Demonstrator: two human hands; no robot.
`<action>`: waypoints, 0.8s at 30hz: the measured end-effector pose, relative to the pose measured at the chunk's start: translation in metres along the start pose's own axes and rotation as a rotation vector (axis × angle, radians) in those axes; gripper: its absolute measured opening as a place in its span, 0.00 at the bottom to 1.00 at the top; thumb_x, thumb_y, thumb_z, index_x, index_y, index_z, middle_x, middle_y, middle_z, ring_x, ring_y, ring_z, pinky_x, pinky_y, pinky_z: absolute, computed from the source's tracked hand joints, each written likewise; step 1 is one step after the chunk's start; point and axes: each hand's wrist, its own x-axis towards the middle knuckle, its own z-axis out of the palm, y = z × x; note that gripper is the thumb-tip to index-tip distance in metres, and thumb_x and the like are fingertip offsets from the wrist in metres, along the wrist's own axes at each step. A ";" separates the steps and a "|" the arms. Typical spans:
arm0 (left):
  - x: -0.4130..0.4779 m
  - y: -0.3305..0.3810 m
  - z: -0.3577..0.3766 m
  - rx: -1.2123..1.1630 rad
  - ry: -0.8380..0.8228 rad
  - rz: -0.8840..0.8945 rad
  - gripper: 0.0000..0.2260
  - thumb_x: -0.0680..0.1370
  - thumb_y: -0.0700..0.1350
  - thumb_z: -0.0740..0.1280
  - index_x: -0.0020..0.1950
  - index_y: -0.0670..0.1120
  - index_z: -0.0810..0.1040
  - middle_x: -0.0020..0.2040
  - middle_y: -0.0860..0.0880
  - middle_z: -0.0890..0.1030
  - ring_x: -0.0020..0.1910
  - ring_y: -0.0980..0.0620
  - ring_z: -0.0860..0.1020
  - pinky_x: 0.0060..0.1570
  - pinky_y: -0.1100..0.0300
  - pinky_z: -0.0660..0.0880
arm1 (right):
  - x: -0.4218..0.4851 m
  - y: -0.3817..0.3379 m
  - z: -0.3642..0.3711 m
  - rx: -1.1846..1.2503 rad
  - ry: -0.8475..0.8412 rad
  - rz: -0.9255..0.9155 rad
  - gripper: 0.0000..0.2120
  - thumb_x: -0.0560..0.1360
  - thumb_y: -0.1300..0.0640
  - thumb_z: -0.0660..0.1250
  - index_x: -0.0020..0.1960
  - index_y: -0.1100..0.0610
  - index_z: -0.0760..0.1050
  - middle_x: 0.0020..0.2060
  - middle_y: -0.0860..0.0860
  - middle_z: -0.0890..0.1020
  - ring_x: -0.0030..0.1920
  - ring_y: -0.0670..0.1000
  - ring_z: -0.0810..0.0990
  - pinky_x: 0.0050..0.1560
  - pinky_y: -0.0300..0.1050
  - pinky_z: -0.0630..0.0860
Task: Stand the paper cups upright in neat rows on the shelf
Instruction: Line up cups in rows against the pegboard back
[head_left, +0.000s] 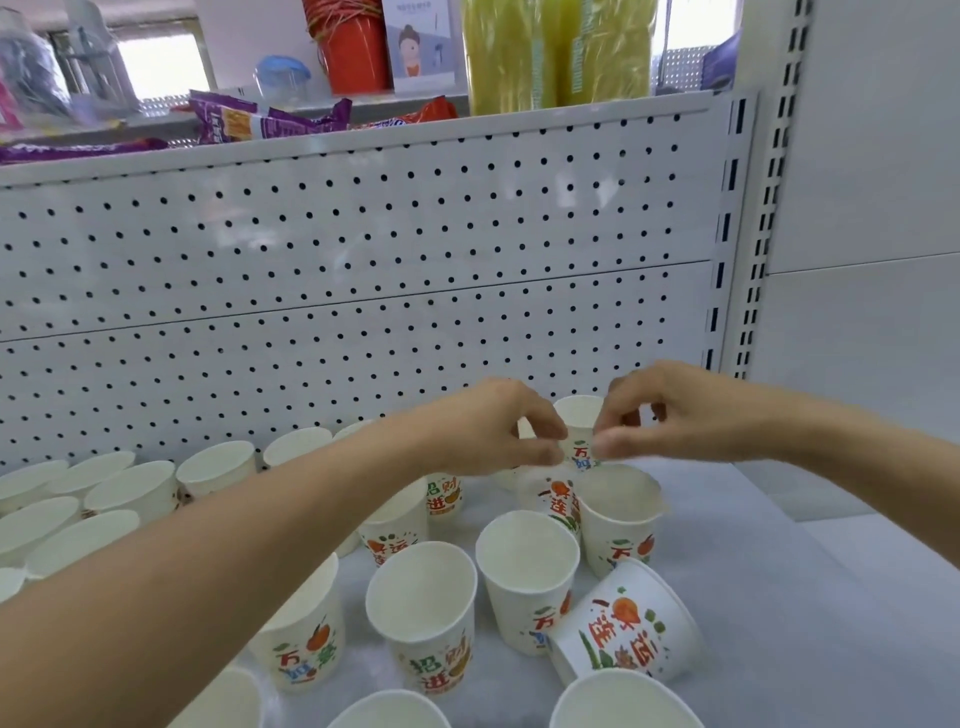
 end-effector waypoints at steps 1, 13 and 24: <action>0.002 0.003 0.004 0.025 -0.063 -0.010 0.15 0.76 0.55 0.68 0.62 0.54 0.77 0.53 0.61 0.78 0.42 0.66 0.75 0.40 0.70 0.69 | -0.009 -0.007 0.002 -0.010 -0.060 0.013 0.19 0.63 0.27 0.64 0.44 0.38 0.79 0.44 0.35 0.77 0.46 0.36 0.75 0.44 0.35 0.73; -0.004 0.008 0.000 -0.052 -0.014 -0.017 0.06 0.73 0.43 0.73 0.48 0.53 0.84 0.38 0.63 0.80 0.38 0.69 0.77 0.35 0.76 0.70 | -0.024 -0.011 0.023 -0.509 0.051 0.049 0.05 0.74 0.47 0.66 0.46 0.47 0.77 0.41 0.44 0.75 0.46 0.47 0.73 0.40 0.43 0.72; -0.032 0.009 0.013 0.150 0.100 0.001 0.06 0.74 0.42 0.73 0.50 0.50 0.84 0.44 0.56 0.83 0.39 0.61 0.78 0.41 0.69 0.74 | -0.042 -0.031 0.027 -0.347 0.149 0.074 0.05 0.76 0.47 0.65 0.50 0.44 0.78 0.41 0.40 0.75 0.45 0.45 0.75 0.41 0.41 0.73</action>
